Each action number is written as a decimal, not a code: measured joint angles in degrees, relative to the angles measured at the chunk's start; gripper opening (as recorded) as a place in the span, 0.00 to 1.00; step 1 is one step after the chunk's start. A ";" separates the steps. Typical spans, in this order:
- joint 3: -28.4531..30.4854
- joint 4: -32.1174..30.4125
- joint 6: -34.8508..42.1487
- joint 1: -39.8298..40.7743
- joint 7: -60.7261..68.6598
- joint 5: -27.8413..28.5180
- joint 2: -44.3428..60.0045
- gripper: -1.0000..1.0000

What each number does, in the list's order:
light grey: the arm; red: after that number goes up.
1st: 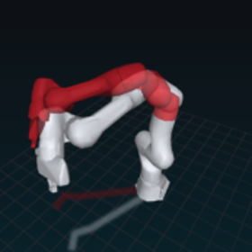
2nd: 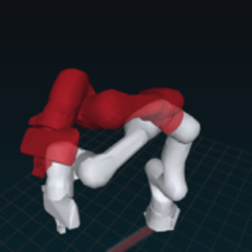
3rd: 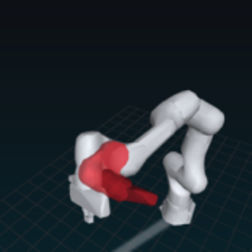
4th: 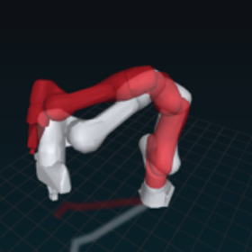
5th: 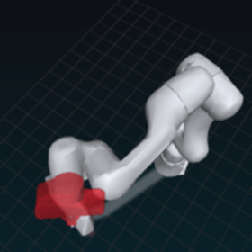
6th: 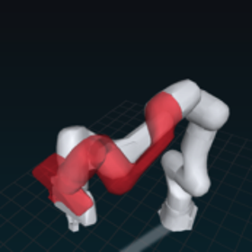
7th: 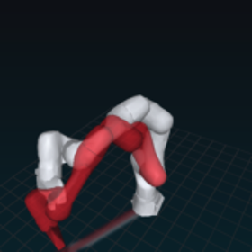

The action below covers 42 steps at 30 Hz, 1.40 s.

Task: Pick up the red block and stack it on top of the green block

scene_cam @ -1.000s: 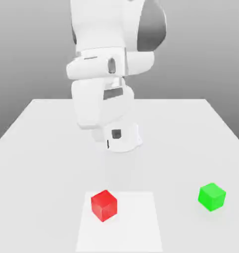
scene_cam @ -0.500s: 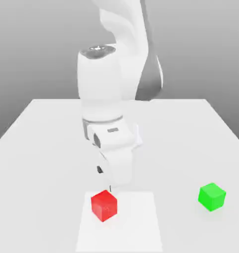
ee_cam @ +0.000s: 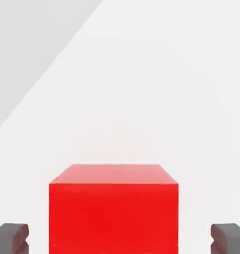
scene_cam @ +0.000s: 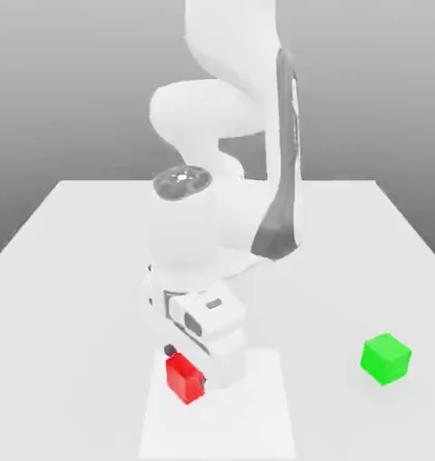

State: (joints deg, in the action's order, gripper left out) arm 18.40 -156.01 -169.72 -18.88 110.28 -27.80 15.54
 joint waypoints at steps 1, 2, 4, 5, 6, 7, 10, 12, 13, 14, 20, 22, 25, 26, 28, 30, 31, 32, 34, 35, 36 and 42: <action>0.00 0.00 0.01 0.00 0.01 -0.01 0.00 0.00; 0.01 0.00 0.03 -0.01 0.05 -0.05 0.00 0.00; 0.02 0.00 0.07 -0.02 0.12 -0.12 0.00 0.00; -0.63 0.12 -0.26 0.41 0.79 -1.05 0.50 0.00; 0.21 0.01 0.10 -0.25 0.22 -0.27 0.00 0.00; 1.81 -0.23 0.79 -1.45 -1.05 1.44 -1.00 0.00; 7.56 -1.22 3.52 -5.41 -6.81 9.26 -5.19 0.00; 10.31 -1.92 5.51 -6.73 -11.34 15.46 -8.36 0.00; 11.33 -2.25 6.55 -7.05 -13.57 18.49 -9.97 0.00; 12.31 -2.57 7.63 -7.28 -15.57 21.22 -11.55 0.00; 11.21 -2.30 11.20 -10.73 -24.22 27.36 -15.24 0.00; 10.53 -1.80 11.83 -13.12 -26.53 27.54 -15.40 0.00; 8.80 -1.04 12.73 -16.01 -30.02 27.79 -15.57 0.00; 7.62 -0.78 13.03 -16.36 -31.17 27.86 -15.62 0.00; 5.42 -0.27 13.63 -17.23 -33.45 27.96 -15.71 0.00; 3.44 0.25 14.23 -18.34 -35.71 28.03 -15.80 0.00; 2.50 0.50 14.51 -18.99 -36.81 28.00 -15.84 0.00; 1.62 0.76 14.82 -19.71 -37.95 28.05 -15.88 0.00; -0.02 1.28 15.42 -21.37 -40.19 28.10 -15.96 0.00; -0.77 1.53 15.72 -22.29 -41.31 28.12 -16.00 0.00; -1.46 1.79 16.02 -23.27 -42.42 28.13 -16.04 0.00; -4.94 3.33 17.79 -29.18 -49.07 28.16 -16.24 0.00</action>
State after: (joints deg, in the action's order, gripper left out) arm 13.46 -152.68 -151.93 -48.06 61.21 0.36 -0.70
